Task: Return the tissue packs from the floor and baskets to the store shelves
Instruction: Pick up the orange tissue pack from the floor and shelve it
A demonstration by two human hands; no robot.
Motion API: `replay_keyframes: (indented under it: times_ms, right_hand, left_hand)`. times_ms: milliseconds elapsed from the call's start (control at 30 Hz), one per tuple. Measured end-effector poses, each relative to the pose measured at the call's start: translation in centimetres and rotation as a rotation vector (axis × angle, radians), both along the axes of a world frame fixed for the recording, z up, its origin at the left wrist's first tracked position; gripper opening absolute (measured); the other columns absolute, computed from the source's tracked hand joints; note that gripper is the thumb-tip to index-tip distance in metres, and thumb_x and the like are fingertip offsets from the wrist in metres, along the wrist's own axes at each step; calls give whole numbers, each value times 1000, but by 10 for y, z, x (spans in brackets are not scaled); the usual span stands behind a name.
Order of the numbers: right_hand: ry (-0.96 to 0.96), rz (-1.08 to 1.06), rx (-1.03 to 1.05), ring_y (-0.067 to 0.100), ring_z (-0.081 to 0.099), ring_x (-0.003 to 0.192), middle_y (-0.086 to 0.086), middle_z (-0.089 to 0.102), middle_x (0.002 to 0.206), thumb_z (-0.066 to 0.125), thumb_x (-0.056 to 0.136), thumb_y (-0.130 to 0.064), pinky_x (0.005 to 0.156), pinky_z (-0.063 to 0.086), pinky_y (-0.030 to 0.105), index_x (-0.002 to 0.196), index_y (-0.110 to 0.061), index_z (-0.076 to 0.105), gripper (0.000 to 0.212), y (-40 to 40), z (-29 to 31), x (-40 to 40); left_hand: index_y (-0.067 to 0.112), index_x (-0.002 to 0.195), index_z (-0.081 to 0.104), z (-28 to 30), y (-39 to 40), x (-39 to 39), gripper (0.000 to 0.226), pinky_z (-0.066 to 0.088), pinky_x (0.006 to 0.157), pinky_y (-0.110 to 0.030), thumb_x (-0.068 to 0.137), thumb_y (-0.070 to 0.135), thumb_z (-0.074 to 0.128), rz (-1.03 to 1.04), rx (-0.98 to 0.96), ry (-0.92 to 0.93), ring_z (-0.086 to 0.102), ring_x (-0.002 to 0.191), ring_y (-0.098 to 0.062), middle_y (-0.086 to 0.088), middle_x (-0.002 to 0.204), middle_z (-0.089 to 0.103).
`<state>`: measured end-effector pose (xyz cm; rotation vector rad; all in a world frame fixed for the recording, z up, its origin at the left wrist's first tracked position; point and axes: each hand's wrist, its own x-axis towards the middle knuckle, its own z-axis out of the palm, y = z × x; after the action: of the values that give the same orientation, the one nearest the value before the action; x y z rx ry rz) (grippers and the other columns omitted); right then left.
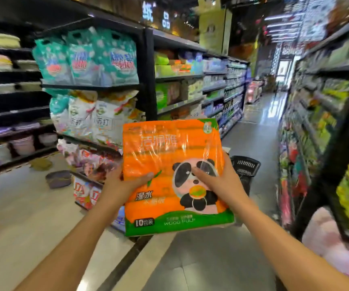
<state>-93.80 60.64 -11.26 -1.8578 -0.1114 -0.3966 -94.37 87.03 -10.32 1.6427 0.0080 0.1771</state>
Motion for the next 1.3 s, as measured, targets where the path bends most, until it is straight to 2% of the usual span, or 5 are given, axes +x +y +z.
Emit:
replay_keyframes:
  times_ms: [167,600,833,1067,1300]
  right_hand:
    - [-38,-105,15,10,62,111,-18,60,129,81,69,-61,96,50,36,149,-44,24,100,-66,1,27]
    - [-7,-96,49,11,63,111,-15,60,130,82,73,-51,93,54,37,148,-41,27,93,-146,-5,166]
    - [18,-175,13,14,59,114,-14,56,133,82,73,-53,100,49,42,149,-41,24,97,-170,-19,288]
    - [23,-198,-41,14,54,123,-12,50,142,82,72,-53,102,46,41,151,-39,22,100,-199,-2,428]
    - [11,-228,-33,16,56,122,-10,55,138,84,72,-50,102,48,45,151,-41,23,99,-249,-10,541]
  left_hand:
    - [28,126,62,9,-65,51,60,60,63,-29,71,23,87,-134,-10,-1,77,84,-17,-1,108,76]
    - [29,131,58,15,-139,207,62,60,58,-29,75,26,84,-219,30,3,77,83,-18,0,111,76]
    - [35,131,59,-8,-166,340,68,62,75,-43,70,34,88,-248,18,10,77,89,-21,3,111,76]
    - [30,133,57,-9,-201,485,64,57,57,-25,75,31,84,-245,-45,10,76,79,-9,8,109,74]
    - [35,132,57,-13,-250,600,69,60,67,-34,70,36,86,-272,-40,15,77,86,-14,10,106,76]
